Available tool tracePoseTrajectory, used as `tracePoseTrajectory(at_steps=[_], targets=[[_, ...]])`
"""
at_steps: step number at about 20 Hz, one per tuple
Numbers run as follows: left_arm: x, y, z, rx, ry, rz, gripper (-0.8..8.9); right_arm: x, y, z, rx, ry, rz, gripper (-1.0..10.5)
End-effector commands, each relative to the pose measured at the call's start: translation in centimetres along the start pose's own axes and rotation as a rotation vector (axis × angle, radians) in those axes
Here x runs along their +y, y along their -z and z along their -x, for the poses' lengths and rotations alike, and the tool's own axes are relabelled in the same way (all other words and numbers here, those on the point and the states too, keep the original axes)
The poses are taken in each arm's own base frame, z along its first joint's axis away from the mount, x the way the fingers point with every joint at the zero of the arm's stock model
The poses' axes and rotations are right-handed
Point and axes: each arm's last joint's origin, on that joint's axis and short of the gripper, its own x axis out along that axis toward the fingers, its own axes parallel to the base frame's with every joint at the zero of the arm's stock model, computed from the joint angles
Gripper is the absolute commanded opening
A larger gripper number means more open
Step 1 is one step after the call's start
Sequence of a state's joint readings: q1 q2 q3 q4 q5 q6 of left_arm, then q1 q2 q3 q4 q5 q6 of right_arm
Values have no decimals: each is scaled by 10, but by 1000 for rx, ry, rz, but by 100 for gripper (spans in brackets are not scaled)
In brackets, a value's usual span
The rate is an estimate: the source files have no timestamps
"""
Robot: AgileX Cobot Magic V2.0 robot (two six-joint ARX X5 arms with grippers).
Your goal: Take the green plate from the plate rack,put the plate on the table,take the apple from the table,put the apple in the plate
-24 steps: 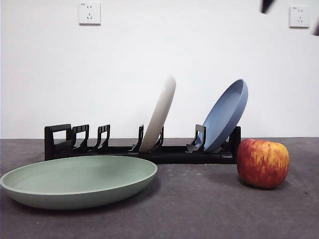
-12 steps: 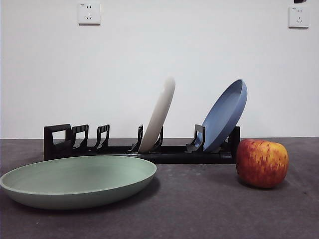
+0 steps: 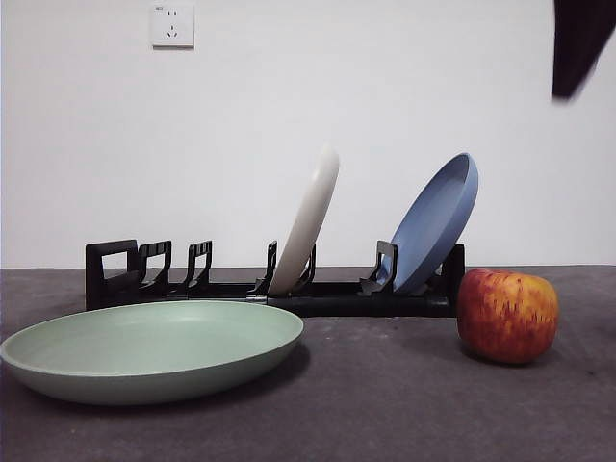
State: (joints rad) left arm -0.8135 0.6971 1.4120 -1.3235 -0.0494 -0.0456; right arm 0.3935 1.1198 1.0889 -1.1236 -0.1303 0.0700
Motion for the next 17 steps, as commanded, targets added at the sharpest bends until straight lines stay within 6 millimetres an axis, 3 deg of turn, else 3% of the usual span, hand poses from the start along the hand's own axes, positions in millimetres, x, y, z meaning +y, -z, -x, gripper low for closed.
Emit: tracePoseTrajectory(at_steps=[1, 6, 9, 17], targets=[[1, 9, 12, -48, 14, 33, 292, -2, -1, -20, -25, 1, -40, 688], [0, 24, 34, -124, 87, 62, 292, -6, -8, -42, -74, 48, -52, 671], [1, 34, 46, -168, 99, 82, 292, -7, -18, -54, -89, 54, -49, 550], [4, 55, 67, -252, 133, 145, 292, -13, -38, -113, 2, 63, -56, 543]])
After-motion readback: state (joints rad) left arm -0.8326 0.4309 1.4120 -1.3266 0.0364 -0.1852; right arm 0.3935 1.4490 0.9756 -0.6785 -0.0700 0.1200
